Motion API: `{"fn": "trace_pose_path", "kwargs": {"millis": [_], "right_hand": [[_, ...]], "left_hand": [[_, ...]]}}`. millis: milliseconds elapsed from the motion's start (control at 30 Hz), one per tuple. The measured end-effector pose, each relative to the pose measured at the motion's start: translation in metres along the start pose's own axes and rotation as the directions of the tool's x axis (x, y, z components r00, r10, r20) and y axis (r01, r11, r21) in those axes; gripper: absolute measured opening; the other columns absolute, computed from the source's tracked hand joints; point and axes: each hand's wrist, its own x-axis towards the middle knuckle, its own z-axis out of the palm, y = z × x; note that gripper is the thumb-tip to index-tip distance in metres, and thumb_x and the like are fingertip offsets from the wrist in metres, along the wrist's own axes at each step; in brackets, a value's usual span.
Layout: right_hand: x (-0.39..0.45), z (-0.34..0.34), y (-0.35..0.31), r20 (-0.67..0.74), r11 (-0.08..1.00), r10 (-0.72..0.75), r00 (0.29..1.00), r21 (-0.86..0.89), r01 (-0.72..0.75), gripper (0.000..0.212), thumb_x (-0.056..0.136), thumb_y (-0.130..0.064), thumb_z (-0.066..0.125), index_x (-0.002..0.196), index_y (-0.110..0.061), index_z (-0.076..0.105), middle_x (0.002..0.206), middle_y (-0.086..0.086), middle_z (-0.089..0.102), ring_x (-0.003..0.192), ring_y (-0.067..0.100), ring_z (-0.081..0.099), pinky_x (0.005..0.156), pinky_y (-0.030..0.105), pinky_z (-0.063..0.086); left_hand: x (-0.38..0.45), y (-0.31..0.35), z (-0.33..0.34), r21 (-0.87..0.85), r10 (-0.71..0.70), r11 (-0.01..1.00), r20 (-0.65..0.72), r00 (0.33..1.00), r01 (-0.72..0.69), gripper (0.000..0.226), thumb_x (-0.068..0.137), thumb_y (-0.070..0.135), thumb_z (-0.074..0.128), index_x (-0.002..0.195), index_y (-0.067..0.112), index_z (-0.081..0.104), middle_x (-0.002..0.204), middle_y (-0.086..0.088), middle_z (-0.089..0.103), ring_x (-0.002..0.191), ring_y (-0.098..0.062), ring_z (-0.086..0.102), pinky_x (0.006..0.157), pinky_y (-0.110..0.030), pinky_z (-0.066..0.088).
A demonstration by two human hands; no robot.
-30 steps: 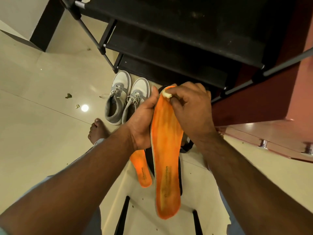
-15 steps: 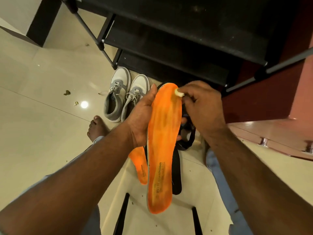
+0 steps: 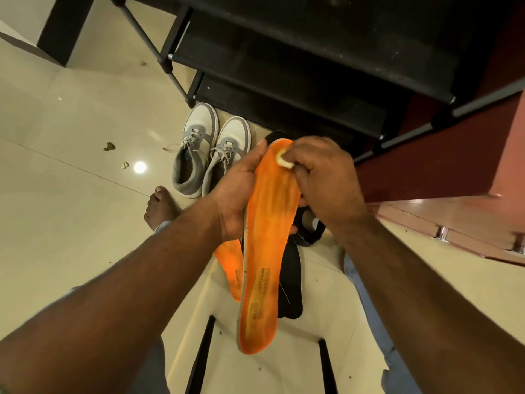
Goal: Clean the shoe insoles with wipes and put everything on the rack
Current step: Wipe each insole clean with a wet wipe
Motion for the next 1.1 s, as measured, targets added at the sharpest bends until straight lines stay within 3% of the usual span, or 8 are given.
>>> {"fn": "trace_pose_path", "kwargs": {"millis": [100,233,400,567,700,900,1000,1100], "right_hand": [[0.001,-0.004,0.008,-0.068,0.991,0.137,0.988,0.012,-0.137,0.017,0.078,0.003,0.06,0.089,-0.002,0.072,0.093,0.014,0.069,0.09,0.03,0.064,0.077,0.047,0.055],[-0.003,0.003,-0.019,-0.026,0.994,-0.064,0.998,0.085,0.066,0.019,0.078,0.003,0.061,0.091,-0.005,0.072,0.095,0.009,0.071,0.094,0.024,0.065,0.089,0.036,0.05],[0.002,-0.003,0.008,-0.072,0.966,0.258,0.963,0.029,-0.257,0.019,0.085,0.001,0.059,0.098,-0.007,0.07,0.098,0.007,0.063,0.091,0.019,0.06,0.081,0.039,0.054],[-0.001,0.0,-0.016,-0.014,0.997,0.039,0.999,0.073,-0.038,0.016,0.085,-0.002,0.058,0.096,-0.006,0.069,0.098,0.008,0.064,0.093,0.02,0.059,0.084,0.029,0.049],[0.008,-0.007,0.001,-0.019,0.942,0.332,0.943,0.054,-0.331,0.018,0.089,-0.005,0.058,0.103,-0.009,0.068,0.103,0.005,0.061,0.094,0.013,0.057,0.085,0.032,0.051],[0.006,-0.001,-0.017,0.028,0.972,0.188,0.982,0.14,-0.19,0.019,0.087,-0.004,0.059,0.103,-0.009,0.068,0.101,0.005,0.062,0.094,0.011,0.056,0.084,0.014,0.043],[0.012,-0.007,-0.006,-0.056,0.941,0.327,0.943,0.108,-0.32,0.02,0.088,-0.005,0.06,0.105,-0.011,0.069,0.102,0.002,0.061,0.09,0.001,0.05,0.078,-0.001,0.035],[0.006,-0.003,-0.023,0.116,0.941,0.244,0.963,0.209,-0.264,0.021,0.084,-0.004,0.064,0.1,-0.015,0.072,0.099,-0.002,0.064,0.089,0.003,0.055,0.079,0.002,0.038]], "left_hand": [[0.0,0.0,-0.001,0.016,-0.019,1.0,0.01,1.0,0.019,0.073,0.093,0.073,0.03,0.11,0.019,0.075,0.121,-0.018,0.068,0.101,-0.031,0.068,0.091,-0.055,0.05],[0.001,-0.001,-0.003,-0.018,0.001,1.0,0.026,1.0,-0.001,0.069,0.093,0.072,0.032,0.125,0.021,0.067,0.123,-0.017,0.067,0.11,-0.035,0.063,0.097,-0.057,0.045],[0.002,-0.002,0.002,0.016,-0.002,1.0,0.054,0.999,0.001,0.072,0.093,0.072,0.031,0.131,0.019,0.062,0.123,-0.017,0.066,0.104,-0.031,0.065,0.09,-0.055,0.05],[0.003,-0.002,0.001,-0.054,0.026,0.998,0.047,0.999,-0.024,0.068,0.094,0.07,0.033,0.111,0.02,0.076,0.113,-0.017,0.07,0.101,-0.032,0.065,0.094,-0.052,0.048],[0.003,-0.004,0.002,-0.019,0.018,1.0,0.046,0.999,-0.017,0.068,0.093,0.071,0.031,0.122,0.021,0.068,0.124,-0.019,0.066,0.103,-0.031,0.066,0.094,-0.057,0.048],[0.001,-0.004,0.003,-0.067,0.023,0.998,0.048,0.999,-0.02,0.072,0.092,0.073,0.029,0.106,0.021,0.077,0.115,-0.018,0.07,0.103,-0.033,0.064,0.099,-0.056,0.044],[0.002,-0.004,0.004,-0.046,-0.007,0.999,0.07,0.998,0.01,0.073,0.091,0.075,0.029,0.113,0.021,0.073,0.115,-0.018,0.069,0.098,-0.032,0.067,0.095,-0.058,0.046],[0.0,0.001,0.002,-0.146,0.017,0.989,0.066,0.998,-0.007,0.082,0.091,0.075,0.025,0.098,0.015,0.079,0.103,-0.018,0.072,0.087,-0.032,0.072,0.079,-0.049,0.058]]}}
